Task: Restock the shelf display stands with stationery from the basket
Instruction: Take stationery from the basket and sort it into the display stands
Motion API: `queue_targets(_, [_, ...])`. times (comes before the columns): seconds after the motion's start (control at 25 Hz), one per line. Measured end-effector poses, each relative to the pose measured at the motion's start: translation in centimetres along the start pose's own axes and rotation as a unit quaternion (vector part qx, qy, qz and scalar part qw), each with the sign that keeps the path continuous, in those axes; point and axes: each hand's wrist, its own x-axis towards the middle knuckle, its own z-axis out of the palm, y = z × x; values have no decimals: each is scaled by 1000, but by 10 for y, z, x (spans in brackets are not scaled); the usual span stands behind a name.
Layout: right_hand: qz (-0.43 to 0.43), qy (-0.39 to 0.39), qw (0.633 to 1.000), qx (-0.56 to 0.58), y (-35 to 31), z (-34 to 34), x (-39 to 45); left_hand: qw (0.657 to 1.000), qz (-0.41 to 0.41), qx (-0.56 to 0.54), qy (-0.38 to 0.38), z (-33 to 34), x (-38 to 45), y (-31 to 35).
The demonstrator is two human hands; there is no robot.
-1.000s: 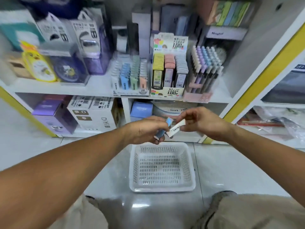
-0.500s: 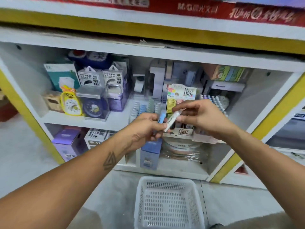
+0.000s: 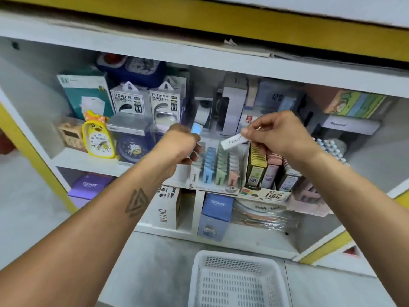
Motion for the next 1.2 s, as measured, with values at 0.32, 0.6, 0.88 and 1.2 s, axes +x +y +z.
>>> queue_targets(0.32, [-56,-11,995,-77,-6,20,19,982,55,180,15,-19,10,-15])
queue_targets(0.6, [-169,29,938,-300,-22,57,46,964,80,250,-25,-25,7,-24])
queue_targets(0.88, [-111,-82,934,-328,-14,95,67,981,17,189,-30,-28,7,-25])
queue_targets(1.2, [-109,-158,909,-370,-11,103,70,996,-5,87,-34,-31,3,-20])
